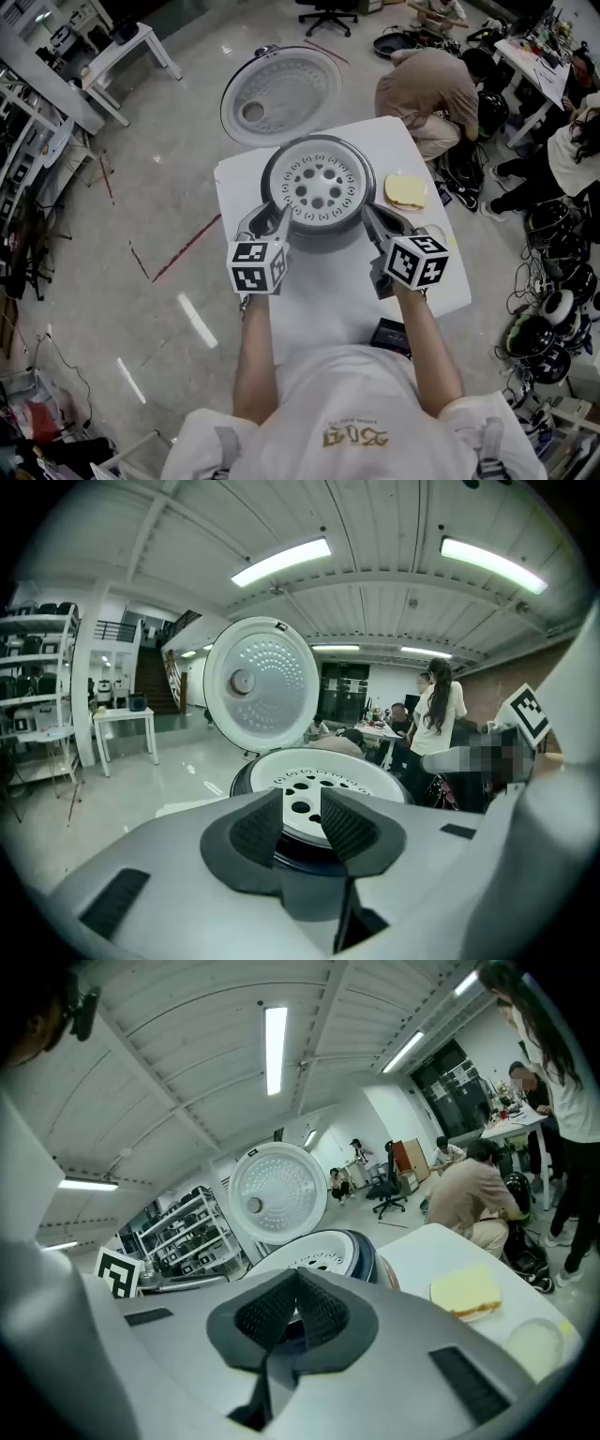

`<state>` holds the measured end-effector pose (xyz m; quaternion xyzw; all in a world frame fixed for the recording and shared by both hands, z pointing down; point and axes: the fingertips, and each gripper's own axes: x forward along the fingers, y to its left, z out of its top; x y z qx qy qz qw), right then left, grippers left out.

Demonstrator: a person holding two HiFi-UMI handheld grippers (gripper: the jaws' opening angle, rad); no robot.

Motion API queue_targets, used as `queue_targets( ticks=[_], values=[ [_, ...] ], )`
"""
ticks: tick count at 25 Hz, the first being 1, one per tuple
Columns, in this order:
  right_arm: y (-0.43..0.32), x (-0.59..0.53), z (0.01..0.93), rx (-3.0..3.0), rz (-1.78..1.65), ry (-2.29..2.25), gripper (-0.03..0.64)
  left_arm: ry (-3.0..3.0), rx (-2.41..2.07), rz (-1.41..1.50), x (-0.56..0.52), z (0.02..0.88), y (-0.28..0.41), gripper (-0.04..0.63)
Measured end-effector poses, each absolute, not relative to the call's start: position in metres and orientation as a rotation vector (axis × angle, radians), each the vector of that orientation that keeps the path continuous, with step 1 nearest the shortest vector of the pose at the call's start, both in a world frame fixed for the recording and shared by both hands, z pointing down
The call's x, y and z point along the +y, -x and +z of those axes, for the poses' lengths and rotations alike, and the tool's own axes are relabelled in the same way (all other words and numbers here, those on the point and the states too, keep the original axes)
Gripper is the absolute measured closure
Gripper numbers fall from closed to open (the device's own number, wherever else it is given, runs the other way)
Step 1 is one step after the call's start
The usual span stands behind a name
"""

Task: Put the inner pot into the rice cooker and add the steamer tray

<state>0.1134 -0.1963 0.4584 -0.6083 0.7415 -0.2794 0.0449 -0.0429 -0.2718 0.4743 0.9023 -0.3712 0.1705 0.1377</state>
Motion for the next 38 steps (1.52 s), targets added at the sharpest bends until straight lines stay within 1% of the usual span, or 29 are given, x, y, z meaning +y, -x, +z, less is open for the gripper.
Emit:
queue_targets(
  ticks=[4,8,11,15,20,25,38],
  values=[
    [-0.101,-0.174,0.458,2.274,-0.822,1.878,0.606,-2.641,-1.07,0.478,-0.251,0.469,0.049,0.506],
    [-0.091,-0.154,0.44,2.246,-0.703,1.864,0.606,-2.649,-1.086,0.428,-0.233,0.46,0.061,0.532],
    [-0.083,-0.139,0.434,2.263,-0.65,1.857,0.604,-2.624,-1.08,0.362,-0.218,0.455,0.068,0.577],
    [-0.067,-0.126,0.431,2.335,-0.552,1.911,0.604,-2.552,-1.042,0.282,-0.203,0.454,0.082,0.578],
    [-0.055,-0.12,0.432,2.344,-0.523,1.964,0.604,-2.531,-1.027,0.264,-0.194,0.457,0.094,0.578],
    [-0.063,-0.11,0.43,2.301,-0.475,2.024,0.606,-2.542,-1.019,0.265,-0.186,0.459,0.091,0.578],
    [-0.059,-0.116,0.433,2.291,-0.509,2.017,0.606,-2.587,-1.016,0.298,-0.185,0.46,0.093,0.578]
  ],
)
